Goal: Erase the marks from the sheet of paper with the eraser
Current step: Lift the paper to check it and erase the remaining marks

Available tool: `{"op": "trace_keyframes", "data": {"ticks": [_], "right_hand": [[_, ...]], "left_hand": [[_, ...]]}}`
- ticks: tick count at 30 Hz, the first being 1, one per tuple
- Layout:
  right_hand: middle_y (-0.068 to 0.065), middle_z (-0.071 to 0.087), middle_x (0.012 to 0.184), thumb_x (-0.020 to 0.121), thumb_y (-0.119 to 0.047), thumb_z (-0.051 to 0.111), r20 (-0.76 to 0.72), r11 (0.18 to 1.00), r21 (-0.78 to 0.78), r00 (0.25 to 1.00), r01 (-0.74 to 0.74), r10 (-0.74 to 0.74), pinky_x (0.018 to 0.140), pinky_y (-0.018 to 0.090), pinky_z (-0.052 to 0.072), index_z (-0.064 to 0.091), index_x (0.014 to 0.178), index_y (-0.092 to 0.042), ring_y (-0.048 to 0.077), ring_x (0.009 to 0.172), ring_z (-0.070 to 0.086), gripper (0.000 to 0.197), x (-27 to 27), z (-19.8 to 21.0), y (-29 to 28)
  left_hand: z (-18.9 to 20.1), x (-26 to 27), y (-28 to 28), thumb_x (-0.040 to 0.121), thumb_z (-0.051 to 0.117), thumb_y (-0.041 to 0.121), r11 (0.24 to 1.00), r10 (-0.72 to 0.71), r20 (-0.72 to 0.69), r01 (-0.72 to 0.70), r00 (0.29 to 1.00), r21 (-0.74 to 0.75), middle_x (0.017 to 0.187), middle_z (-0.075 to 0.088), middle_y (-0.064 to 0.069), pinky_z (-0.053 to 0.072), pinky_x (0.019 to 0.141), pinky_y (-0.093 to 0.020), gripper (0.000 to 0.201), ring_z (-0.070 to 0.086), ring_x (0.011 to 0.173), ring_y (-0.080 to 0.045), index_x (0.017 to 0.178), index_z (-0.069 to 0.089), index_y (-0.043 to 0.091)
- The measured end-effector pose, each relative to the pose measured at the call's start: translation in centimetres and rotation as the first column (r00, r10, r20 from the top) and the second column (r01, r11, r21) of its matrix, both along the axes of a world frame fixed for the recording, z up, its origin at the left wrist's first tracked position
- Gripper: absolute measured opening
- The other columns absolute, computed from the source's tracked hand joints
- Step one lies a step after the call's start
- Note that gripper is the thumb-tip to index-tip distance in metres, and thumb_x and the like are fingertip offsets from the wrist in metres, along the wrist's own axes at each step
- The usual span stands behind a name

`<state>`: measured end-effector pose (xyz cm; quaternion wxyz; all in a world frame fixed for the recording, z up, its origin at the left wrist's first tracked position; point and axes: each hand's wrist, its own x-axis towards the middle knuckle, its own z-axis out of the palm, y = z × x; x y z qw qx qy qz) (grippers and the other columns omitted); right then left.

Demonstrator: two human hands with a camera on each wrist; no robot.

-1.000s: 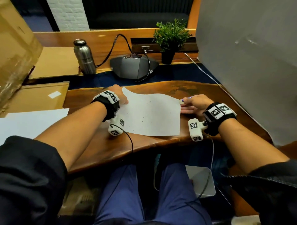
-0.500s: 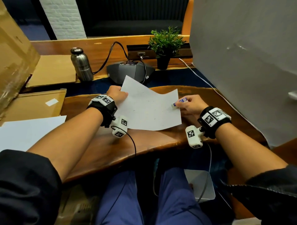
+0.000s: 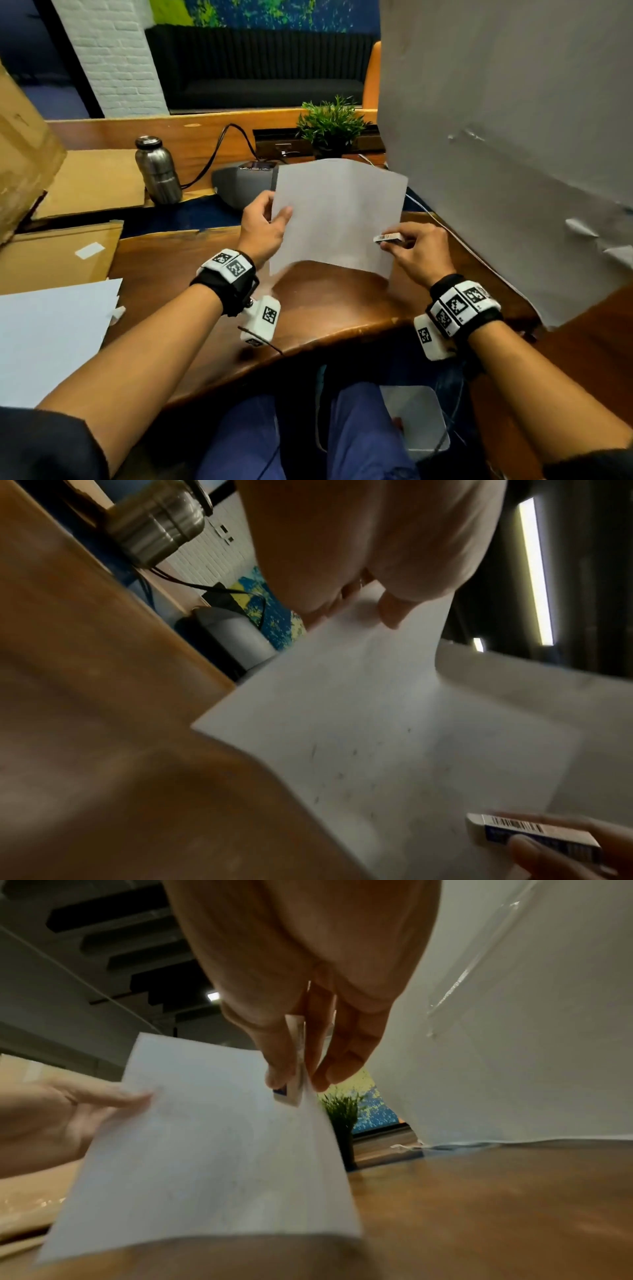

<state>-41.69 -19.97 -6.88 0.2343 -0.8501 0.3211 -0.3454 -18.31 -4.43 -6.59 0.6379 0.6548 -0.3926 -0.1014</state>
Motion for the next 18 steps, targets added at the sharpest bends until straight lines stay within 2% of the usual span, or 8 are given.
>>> {"op": "trace_keyframes", "data": {"ticks": [2, 4, 6, 9, 11, 12, 15, 18], "right_hand": [[-0.002, 0.075, 0.090, 0.078, -0.016, 0.083, -0.009, 1.000, -0.010, 1.000, 0.019, -0.019, 0.071, 0.002, 0.044, 0.080, 0.096, -0.015, 0.006, 0.079, 0.064, 0.019, -0.7, -0.9, 0.1], [-0.002, 0.075, 0.090, 0.077, -0.015, 0.083, 0.020, 0.999, -0.036, 0.999, 0.025, -0.025, 0.071, 0.004, 0.044, 0.080, 0.095, -0.014, 0.008, 0.079, 0.065, 0.018, -1.0, -0.8, 0.1], [-0.003, 0.074, 0.088, 0.078, -0.017, 0.083, 0.057, 0.997, -0.066, 0.998, 0.025, -0.022, 0.072, 0.012, 0.049, 0.080, 0.096, -0.014, 0.006, 0.077, 0.063, 0.018, -1.0, 0.1, 0.1], [-0.011, 0.066, 0.080, 0.078, -0.017, 0.083, 0.111, 0.990, -0.138, 0.994, 0.035, -0.020, 0.067, 0.002, 0.041, 0.079, 0.095, -0.015, -0.005, 0.069, 0.056, 0.018, -1.1, 1.6, 0.0], [-0.011, 0.066, 0.081, 0.078, -0.017, 0.083, 0.112, 0.987, -0.156, 0.994, 0.024, -0.007, 0.066, 0.001, 0.040, 0.079, 0.095, -0.016, -0.005, 0.070, 0.057, 0.017, -1.3, 1.6, 0.0], [-0.009, 0.068, 0.084, 0.078, -0.016, 0.083, 0.082, 0.990, -0.142, 0.997, 0.013, -0.001, 0.069, 0.003, 0.042, 0.079, 0.095, -0.015, -0.001, 0.073, 0.060, 0.018, -1.3, 1.3, 0.2], [0.001, 0.075, 0.090, 0.076, -0.016, 0.084, -0.087, 0.999, -0.037, 0.996, 0.014, -0.017, 0.079, 0.022, 0.053, 0.079, 0.095, -0.013, 0.015, 0.085, 0.069, 0.020, -1.5, -0.6, 0.4], [-0.002, 0.075, 0.089, 0.076, -0.015, 0.084, 0.001, 0.999, -0.035, 1.000, 0.026, -0.026, 0.079, 0.025, 0.054, 0.079, 0.093, -0.014, 0.011, 0.083, 0.067, 0.018, -1.4, -0.3, 0.2]], "left_hand": [[-0.9, -0.6, 0.5, 0.094, 0.062, 0.016, 0.999, -0.008, -0.049, 0.010, 0.999, 0.044, 0.109, 0.068, 0.000, 0.055, 0.091, -0.040, 0.018, 0.065, 0.101, -0.016, 0.111, 0.059, 0.020], [-1.0, -0.8, 0.7, 0.094, 0.064, 0.019, 0.999, 0.008, -0.075, -0.005, 0.997, 0.042, 0.114, 0.068, -0.001, 0.054, 0.094, -0.043, 0.022, 0.065, 0.106, -0.018, 0.115, 0.058, 0.021], [-0.1, -1.0, 0.9, 0.094, 0.064, 0.019, 1.000, 0.003, -0.071, -0.003, 0.997, -0.006, 0.116, 0.067, -0.002, 0.053, 0.094, -0.043, 0.024, 0.065, 0.108, -0.019, 0.118, 0.057, 0.019], [1.5, -0.9, 1.3, 0.095, 0.063, 0.019, 0.996, -0.028, -0.042, 0.024, 0.999, -0.084, 0.115, 0.067, 0.001, 0.053, 0.092, -0.036, 0.025, 0.064, 0.109, -0.017, 0.119, 0.056, 0.019], [1.5, -0.7, 1.7, 0.095, 0.063, 0.020, 0.997, -0.044, -0.021, 0.042, 0.999, -0.061, 0.116, 0.067, 0.001, 0.053, 0.092, -0.038, 0.025, 0.064, 0.109, -0.017, 0.119, 0.056, 0.021], [1.2, -0.6, 1.9, 0.094, 0.063, 0.021, 0.999, -0.049, -0.017, 0.048, 0.999, -0.015, 0.117, 0.067, 0.000, 0.053, 0.093, -0.041, 0.025, 0.064, 0.109, -0.018, 0.118, 0.056, 0.023], [-0.6, -0.5, 2.4, 0.093, 0.064, 0.024, 0.990, -0.025, -0.002, 0.025, 1.000, 0.141, 0.116, 0.067, -0.002, 0.054, 0.092, -0.049, 0.024, 0.065, 0.106, -0.021, 0.117, 0.059, 0.023], [-0.9, -0.1, 3.2, 0.093, 0.064, 0.031, 0.994, -0.009, -0.006, 0.009, 1.000, 0.105, 0.114, 0.068, -0.004, 0.056, 0.087, -0.050, 0.030, 0.066, 0.103, -0.021, 0.120, 0.059, 0.019]]}}
